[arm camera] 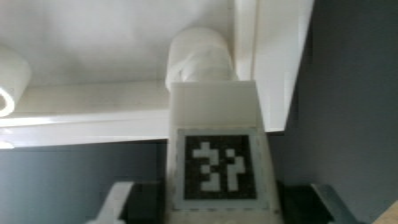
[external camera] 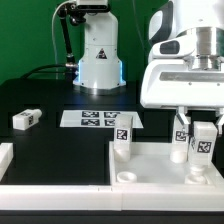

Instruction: Assemble square table

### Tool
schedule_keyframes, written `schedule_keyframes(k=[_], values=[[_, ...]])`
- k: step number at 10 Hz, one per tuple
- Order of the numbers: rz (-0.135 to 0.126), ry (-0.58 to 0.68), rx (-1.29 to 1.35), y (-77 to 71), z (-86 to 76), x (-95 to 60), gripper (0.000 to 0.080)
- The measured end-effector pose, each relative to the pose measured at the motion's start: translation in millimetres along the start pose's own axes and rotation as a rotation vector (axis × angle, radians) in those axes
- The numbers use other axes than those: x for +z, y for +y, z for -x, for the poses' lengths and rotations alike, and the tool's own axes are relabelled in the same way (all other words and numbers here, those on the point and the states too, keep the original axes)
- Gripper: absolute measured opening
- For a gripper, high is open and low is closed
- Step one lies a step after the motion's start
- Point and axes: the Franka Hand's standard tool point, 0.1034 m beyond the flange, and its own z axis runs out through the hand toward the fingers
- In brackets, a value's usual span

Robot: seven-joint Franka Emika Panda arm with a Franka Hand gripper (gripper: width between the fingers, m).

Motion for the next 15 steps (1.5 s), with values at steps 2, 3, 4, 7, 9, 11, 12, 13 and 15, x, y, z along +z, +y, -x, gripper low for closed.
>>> schedule_keyframes(k=[2,3,4,7,9,11,12,13,15], values=[[0.002,0.0,-0.008,1.6,-1.8,1.8,0.029],[0.001,0.005,-0.009,0.6,-3.0,2.9,0.029],[0.001,0.01,-0.009,0.5,-3.5,3.4,0.029],[0.002,0.014,-0.014,0.9,-6.9,5.9,0.029],[0.006,0.015,-0.018,1.9,-4.8,9.9,0.029],[0.008,0.011,-0.021,1.6,-2.1,12.8,0.029],[0.009,0.008,-0.024,1.3,0.1,14.4,0.029],[0.01,0.006,-0.025,1.7,1.5,15.5,0.029],[0.01,0.005,-0.027,1.7,2.3,15.8,0.0291]])
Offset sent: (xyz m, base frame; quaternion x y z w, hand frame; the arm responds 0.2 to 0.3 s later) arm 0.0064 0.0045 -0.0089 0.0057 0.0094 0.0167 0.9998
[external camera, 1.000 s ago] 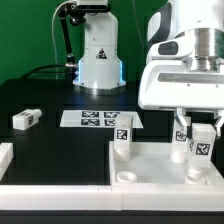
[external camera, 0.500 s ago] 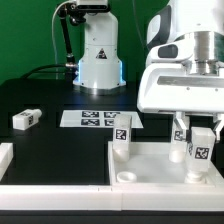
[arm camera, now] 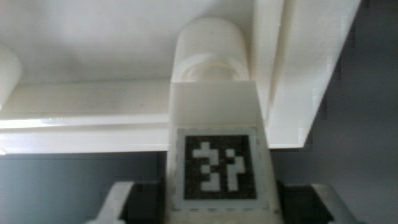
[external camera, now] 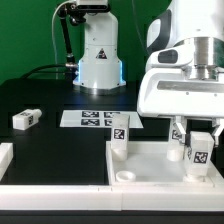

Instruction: Assemble square table

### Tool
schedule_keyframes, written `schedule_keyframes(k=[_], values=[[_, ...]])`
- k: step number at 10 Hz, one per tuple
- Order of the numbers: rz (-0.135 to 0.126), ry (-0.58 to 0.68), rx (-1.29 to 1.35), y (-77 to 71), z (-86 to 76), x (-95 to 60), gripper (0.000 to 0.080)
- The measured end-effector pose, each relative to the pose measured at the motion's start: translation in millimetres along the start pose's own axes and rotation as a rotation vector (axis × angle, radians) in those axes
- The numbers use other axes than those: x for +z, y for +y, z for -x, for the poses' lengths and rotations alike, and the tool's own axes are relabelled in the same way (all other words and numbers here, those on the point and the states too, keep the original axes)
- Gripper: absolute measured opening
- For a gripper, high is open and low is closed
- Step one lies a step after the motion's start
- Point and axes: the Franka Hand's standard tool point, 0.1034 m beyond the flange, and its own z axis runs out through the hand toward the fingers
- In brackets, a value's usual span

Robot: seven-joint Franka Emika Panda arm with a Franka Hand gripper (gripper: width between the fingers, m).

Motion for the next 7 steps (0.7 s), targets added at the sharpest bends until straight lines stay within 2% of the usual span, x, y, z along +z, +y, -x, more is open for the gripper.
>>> schedule_keyframes(k=[1,3,7], values=[[0.0,0.0,-0.001,0.0,0.0,0.0,0.0291],[0.0,0.0,-0.002,0.0,0.0,0.0,0.06],[0.0,0.0,-0.005,0.0,0.1,0.1,0.0647]])
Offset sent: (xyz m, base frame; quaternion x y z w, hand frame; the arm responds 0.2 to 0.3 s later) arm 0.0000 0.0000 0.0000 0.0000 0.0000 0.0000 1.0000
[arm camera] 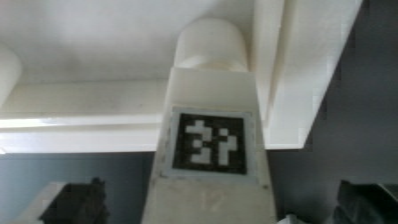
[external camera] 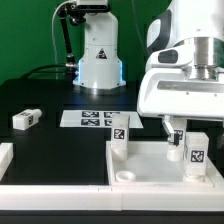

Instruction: Assemble square table

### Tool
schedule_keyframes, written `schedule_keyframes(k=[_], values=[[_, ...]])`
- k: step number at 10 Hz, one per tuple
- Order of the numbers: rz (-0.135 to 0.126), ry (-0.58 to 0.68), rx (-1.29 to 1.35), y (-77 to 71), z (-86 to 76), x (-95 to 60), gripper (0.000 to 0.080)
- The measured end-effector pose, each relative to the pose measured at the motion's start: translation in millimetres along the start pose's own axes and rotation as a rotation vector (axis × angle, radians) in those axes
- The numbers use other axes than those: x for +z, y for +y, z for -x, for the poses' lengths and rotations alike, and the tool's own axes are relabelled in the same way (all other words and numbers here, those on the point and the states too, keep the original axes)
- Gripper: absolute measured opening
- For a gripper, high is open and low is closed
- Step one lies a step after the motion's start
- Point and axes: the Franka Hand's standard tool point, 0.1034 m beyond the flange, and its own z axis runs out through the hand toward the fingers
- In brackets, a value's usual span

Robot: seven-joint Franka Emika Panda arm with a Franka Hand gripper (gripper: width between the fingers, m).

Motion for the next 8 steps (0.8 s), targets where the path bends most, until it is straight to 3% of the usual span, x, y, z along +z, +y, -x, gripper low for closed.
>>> schedule_keyframes(k=[3,4,6,8], values=[[0.008,-0.031,-0.025,3.4,1.8,1.3,0.0649],[0.018,-0.131,-0.046,12.2,-0.3,-1.6,0.0649],[0.0,-0.239,-0.041,11.2,-11.6,-9.0,0.0649],[0.016,-0.367,-0.039,16.4,-4.1,-10.0,0.0649]])
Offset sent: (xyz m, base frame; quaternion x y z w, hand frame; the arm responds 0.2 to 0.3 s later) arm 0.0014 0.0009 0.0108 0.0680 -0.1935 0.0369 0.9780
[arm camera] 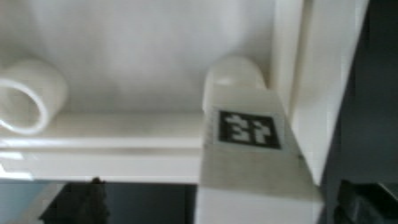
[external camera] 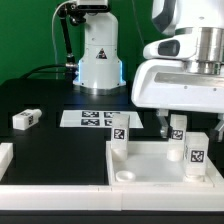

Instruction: Assemble square table

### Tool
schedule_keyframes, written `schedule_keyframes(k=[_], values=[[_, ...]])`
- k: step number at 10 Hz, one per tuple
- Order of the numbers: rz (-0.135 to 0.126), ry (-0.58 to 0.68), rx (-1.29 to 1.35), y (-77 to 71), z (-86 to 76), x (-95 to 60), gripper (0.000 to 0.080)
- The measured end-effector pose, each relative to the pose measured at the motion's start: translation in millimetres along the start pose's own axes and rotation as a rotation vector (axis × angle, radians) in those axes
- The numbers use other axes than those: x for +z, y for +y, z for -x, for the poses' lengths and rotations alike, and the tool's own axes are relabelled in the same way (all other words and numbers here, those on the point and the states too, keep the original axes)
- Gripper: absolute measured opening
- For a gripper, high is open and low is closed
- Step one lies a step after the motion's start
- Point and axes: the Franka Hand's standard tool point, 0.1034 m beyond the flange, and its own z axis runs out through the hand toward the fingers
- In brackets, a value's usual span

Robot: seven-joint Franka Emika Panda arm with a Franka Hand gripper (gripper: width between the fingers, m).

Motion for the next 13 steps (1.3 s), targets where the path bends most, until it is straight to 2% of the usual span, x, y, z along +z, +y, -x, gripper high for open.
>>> schedule_keyframes(k=[1,3,7,9,10,11,12,13], values=[[0.011,-0.12,0.01,4.4,-1.6,-3.5,0.0649],[0.023,-0.179,0.022,3.0,-11.0,4.4,0.0649],[0.016,-0.14,0.09,-15.5,-10.6,13.7,0.0649],[0.017,-0.139,0.102,-12.9,-11.3,13.8,0.0649],[0.018,-0.14,0.121,-13.0,-11.1,14.0,0.0536],[0.024,-0.139,0.209,-13.1,-11.1,14.0,0.0536],[0.028,-0.138,0.274,-13.2,-11.1,14.0,0.0352],[0.033,-0.138,0.343,-13.3,-11.1,14.0,0.0291]])
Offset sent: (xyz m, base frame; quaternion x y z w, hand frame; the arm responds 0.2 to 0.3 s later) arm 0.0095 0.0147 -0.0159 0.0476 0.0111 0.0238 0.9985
